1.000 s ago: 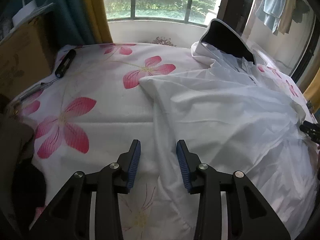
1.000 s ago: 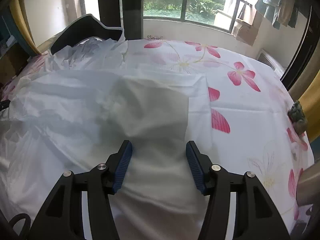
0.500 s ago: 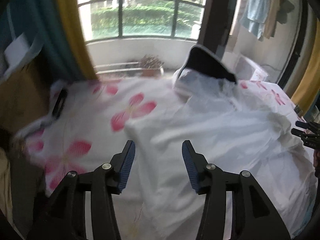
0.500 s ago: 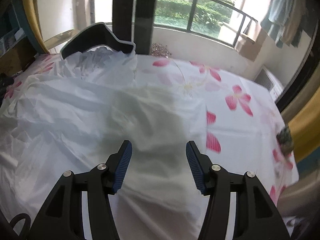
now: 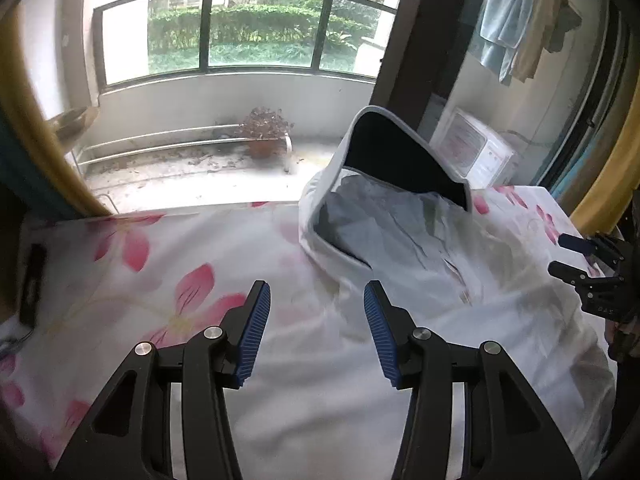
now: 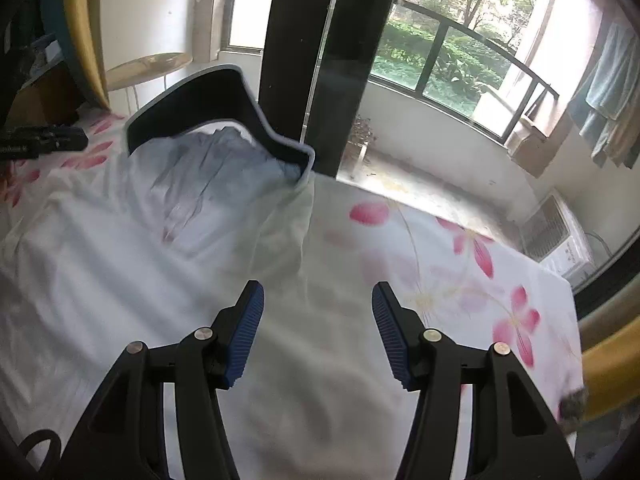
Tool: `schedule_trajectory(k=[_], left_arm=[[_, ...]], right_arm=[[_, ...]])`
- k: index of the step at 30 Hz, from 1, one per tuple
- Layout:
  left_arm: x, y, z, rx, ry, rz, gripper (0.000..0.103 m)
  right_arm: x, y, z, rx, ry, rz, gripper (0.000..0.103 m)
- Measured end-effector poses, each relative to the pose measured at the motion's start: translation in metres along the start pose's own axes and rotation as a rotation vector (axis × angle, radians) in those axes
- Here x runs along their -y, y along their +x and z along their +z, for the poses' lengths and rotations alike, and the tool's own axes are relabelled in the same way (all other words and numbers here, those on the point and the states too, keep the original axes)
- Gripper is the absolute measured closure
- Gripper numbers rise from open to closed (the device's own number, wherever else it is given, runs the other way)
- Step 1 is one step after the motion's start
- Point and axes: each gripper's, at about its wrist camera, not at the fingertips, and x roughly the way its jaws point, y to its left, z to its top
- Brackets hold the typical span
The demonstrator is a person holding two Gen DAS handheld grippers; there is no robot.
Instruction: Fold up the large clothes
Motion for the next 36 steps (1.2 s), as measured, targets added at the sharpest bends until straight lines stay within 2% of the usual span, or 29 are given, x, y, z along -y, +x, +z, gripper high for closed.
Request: schedule_trajectory(k=[10, 11, 12, 13, 14, 15, 16, 17, 24, 28, 32, 34, 35, 36], left_arm=[[-0.022, 0.047, 0.011, -0.003, -0.068, -0.041, 0.052], [-0.022, 0.05, 0.01, -0.004, -0.058, -0.038, 0.057], [-0.022, 0.052, 0.008, -0.011, -0.053, -0.032, 0.075], [-0.023, 0.055, 0.006, -0.025, -0.049, -0.022, 0.084], [-0.025, 0.058, 0.005, -0.039, -0.049, -0.017, 0.09], [-0.027, 0.061, 0.003, -0.048, -0.053, -0.019, 0.091], [-0.028, 0.062, 0.001, -0.05, -0.056, -0.02, 0.094], [-0.029, 0.062, 0.0, -0.046, -0.056, -0.015, 0.099], [-0.028, 0.048, -0.004, -0.03, -0.067, -0.034, 0.099], [-0.022, 0.05, -0.019, -0.077, -0.039, -0.066, 0.099], [-0.017, 0.042, -0.021, -0.067, -0.035, -0.075, 0.099], [-0.015, 0.034, -0.014, -0.044, -0.028, -0.077, 0.094], [-0.014, 0.029, -0.01, -0.025, -0.024, -0.068, 0.083], [-0.013, 0.023, -0.003, 0.005, -0.03, -0.065, 0.066]], right_arm=[[0.016, 0.077, 0.054, 0.008, 0.08, 0.142, 0.047], [0.016, 0.08, 0.057, 0.01, 0.082, 0.146, 0.047], [0.016, 0.088, 0.06, 0.009, 0.086, 0.161, 0.048], [0.016, 0.094, 0.062, 0.005, 0.095, 0.173, 0.049], [0.018, 0.103, 0.065, -0.005, 0.116, 0.185, 0.057], [0.019, 0.108, 0.066, -0.012, 0.128, 0.194, 0.07], [0.019, 0.113, 0.066, -0.018, 0.139, 0.206, 0.078], [0.018, 0.116, 0.065, -0.027, 0.142, 0.221, 0.095], [-0.005, 0.089, 0.046, -0.011, 0.015, 0.144, 0.098], [-0.003, 0.074, 0.025, -0.004, 0.026, 0.118, 0.098], [-0.007, 0.06, 0.007, 0.013, 0.001, 0.089, 0.098], [-0.008, 0.056, 0.002, 0.017, -0.029, 0.066, 0.098], [-0.009, 0.054, -0.001, 0.019, -0.035, 0.061, 0.098], [-0.01, 0.052, -0.004, 0.022, -0.041, 0.056, 0.098]])
